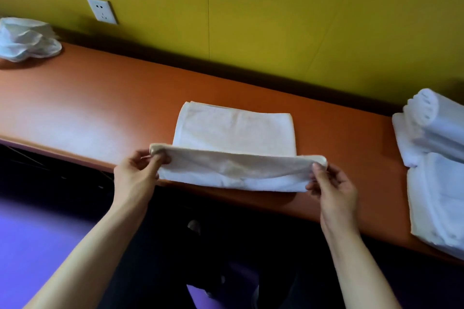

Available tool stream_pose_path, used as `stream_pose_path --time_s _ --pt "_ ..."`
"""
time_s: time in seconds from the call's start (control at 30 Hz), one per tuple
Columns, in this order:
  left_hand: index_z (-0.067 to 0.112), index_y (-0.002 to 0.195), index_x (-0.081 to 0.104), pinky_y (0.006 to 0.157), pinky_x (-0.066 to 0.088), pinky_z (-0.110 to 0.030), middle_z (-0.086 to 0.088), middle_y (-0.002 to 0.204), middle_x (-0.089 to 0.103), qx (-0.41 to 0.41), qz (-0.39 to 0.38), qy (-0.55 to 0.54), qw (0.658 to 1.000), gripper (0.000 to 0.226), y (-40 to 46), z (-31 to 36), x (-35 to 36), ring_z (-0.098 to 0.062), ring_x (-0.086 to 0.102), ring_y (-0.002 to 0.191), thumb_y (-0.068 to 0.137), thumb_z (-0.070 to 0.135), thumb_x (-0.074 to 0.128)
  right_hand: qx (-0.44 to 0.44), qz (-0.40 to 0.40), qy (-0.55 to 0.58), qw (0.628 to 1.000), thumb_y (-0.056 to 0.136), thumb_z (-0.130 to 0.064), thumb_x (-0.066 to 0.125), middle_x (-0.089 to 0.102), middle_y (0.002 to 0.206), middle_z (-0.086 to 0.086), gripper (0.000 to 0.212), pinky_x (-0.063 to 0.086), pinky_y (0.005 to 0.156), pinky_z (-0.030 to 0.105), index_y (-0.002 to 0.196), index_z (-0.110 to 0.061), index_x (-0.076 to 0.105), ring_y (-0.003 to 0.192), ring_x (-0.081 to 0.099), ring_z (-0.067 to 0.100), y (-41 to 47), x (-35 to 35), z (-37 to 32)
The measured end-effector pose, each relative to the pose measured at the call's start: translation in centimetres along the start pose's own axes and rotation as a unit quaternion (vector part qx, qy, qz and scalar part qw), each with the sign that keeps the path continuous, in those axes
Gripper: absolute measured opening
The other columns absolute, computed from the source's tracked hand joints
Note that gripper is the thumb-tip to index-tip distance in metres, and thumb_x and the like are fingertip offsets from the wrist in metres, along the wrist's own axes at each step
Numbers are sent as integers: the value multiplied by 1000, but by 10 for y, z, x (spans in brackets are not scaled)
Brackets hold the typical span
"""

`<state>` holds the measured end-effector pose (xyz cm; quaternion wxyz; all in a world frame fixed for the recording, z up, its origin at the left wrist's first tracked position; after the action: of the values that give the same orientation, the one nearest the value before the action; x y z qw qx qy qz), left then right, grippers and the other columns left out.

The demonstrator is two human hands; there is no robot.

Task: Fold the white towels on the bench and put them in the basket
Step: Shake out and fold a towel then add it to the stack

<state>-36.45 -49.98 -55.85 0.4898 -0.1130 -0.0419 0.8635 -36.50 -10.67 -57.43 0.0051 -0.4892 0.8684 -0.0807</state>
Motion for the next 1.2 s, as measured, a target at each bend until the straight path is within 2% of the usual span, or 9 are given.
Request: stream_pose_path --time_s 0.13,0.2,0.33,0.63,0.8,0.9,1.0,1.1,1.2 --pt "17 98 69 67 45 -31 -7 92 63 114 26 170 978 26 48 20 21 -20 59 78 95 42 65 -105 52 -99 988 87 -35 76 67 75 -12 10 47 63 19 83 -28 71 68 57 0 48 18 -12" --pt "15 101 65 71 49 -33 -6 102 62 144 15 181 973 27 71 28 37 -22 63 89 97 42 61 -148 50 -142 977 91 -36 71 68 80 -12 10 48 67 21 88 -27 68 72 60 1 72 32 -18" --pt "19 94 60 68 55 -40 0 91 69 158 15 188 969 27 115 42 69 -26 66 82 97 46 58 -173 57 -186 965 91 -39 68 64 75 -11 15 47 67 28 91 -24 65 69 58 8 125 56 -16" --pt "16 106 68 70 48 -29 2 97 69 117 26 257 959 29 182 21 117 -18 64 82 98 43 60 -169 38 -287 942 93 -41 66 61 74 -4 22 48 63 37 85 -21 62 71 59 20 200 93 20" --pt "24 129 55 92 55 -51 -5 124 67 86 -23 252 963 44 196 -22 121 -27 65 108 93 47 66 -141 28 -378 915 96 -39 62 62 106 3 26 48 71 33 112 -19 60 94 60 22 202 96 42" --pt "24 132 54 96 46 -50 -8 131 59 180 -26 356 916 39 170 -33 124 -34 54 113 96 38 61 -241 -1 -392 888 96 -25 59 57 113 2 22 49 80 35 117 -18 60 102 56 22 192 95 32" --pt "26 119 63 89 44 -48 -3 126 62 317 -78 413 850 27 109 -36 146 -35 55 105 97 31 48 -348 -129 -450 812 96 -13 52 60 118 2 23 48 92 39 116 -19 62 110 56 23 179 107 30" --pt "25 121 65 92 41 -42 1 134 61 427 -194 429 772 31 35 -52 177 -29 57 110 94 25 48 -325 -292 -517 736 99 -17 51 59 135 1 30 40 107 37 127 -20 62 127 52 22 162 120 52" --pt "23 136 57 105 40 -43 1 142 56 446 -259 448 730 45 -22 -68 194 -28 54 121 92 32 55 -273 -308 -548 728 102 -27 50 46 153 4 41 32 116 37 142 -20 54 141 41 23 150 112 67"
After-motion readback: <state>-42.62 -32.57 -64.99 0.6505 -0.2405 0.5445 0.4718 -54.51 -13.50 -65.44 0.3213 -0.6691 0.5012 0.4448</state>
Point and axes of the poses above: each hand's wrist, its own y-axis towards the middle knuckle, its own x-axis out of the palm, z = x × y, the point moved 5 cm from there along y, towards the middle knuckle
